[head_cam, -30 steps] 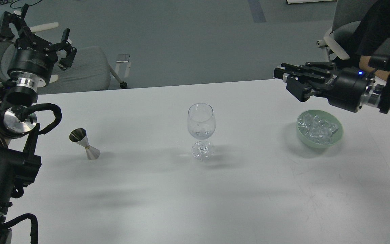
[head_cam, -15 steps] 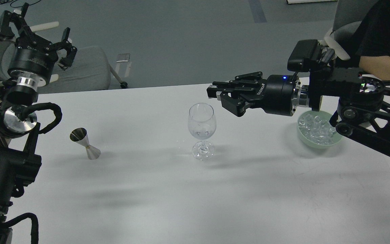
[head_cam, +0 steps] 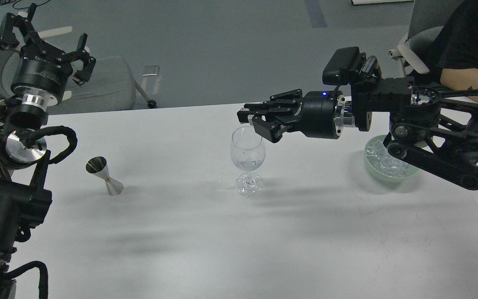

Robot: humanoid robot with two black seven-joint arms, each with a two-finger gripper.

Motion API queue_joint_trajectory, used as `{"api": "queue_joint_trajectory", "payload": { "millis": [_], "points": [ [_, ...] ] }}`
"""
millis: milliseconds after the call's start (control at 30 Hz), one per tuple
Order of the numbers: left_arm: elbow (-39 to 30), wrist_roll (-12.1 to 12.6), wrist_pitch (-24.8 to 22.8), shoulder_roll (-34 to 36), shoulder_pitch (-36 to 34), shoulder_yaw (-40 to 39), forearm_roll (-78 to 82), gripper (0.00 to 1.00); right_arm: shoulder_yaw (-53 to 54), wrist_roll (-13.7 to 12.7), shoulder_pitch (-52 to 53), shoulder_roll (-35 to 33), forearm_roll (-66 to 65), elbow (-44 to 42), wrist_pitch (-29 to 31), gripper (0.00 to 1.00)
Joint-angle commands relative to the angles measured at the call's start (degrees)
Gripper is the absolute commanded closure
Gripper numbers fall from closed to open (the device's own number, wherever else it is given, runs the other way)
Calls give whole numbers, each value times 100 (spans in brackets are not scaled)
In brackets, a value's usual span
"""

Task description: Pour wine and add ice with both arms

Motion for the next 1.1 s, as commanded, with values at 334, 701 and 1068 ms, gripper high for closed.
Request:
{"api": "queue_joint_trajectory", "payload": {
  "millis": [334,701,1068],
  "points": [
    [-4,-1,-9,4,24,0,-3,2,-308,5,103,214,25,-176,17,100],
    [-4,-1,-105,4,41,0,-3,2,-387,-30,147,381,34,-264,17,86],
    [-4,-1,-105,13,33,0,-3,2,-387,-30,147,399,51,-291,17,73]
  ]
}}
